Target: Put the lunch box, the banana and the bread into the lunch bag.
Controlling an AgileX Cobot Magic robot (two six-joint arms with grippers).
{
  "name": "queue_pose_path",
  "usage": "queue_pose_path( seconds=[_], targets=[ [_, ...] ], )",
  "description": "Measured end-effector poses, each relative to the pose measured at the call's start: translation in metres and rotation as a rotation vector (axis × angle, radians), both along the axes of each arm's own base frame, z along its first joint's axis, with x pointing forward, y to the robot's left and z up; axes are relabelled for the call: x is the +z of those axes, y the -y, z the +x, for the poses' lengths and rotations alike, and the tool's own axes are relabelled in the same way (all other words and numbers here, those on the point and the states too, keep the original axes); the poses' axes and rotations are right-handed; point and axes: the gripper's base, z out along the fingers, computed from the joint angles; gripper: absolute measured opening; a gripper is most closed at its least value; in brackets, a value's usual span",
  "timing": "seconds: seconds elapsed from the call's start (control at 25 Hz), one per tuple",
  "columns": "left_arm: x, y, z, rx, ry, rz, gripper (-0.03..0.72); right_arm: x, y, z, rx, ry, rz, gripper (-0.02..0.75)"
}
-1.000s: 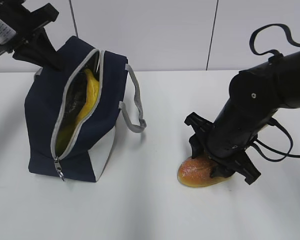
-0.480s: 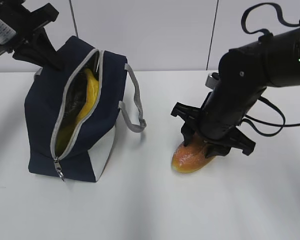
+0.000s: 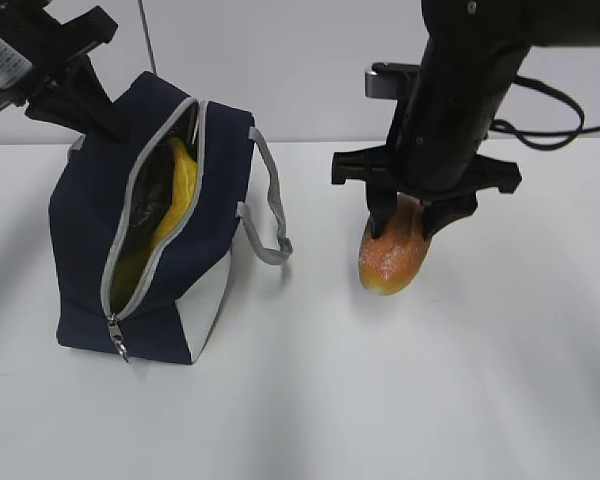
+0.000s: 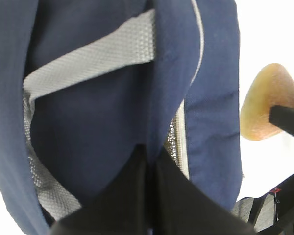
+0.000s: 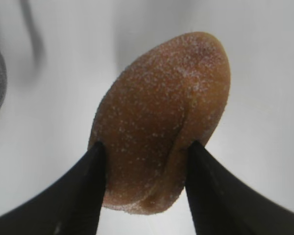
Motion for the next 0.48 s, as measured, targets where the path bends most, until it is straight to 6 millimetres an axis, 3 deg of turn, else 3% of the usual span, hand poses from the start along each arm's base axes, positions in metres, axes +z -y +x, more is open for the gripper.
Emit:
queue_pose_path(
  seconds=[0.28, 0.48],
  targets=[
    [0.001, 0.001, 0.0, 0.001, -0.001, -0.014, -0.002, 0.062, -0.009, 0.009, 0.228, 0.066, 0.004, 0.361],
    [0.003, 0.004, 0.0, 0.005, -0.005, -0.061, -0.002, 0.093, -0.028, 0.005, 0.405, 0.114, 0.197, 0.36]
  ],
)
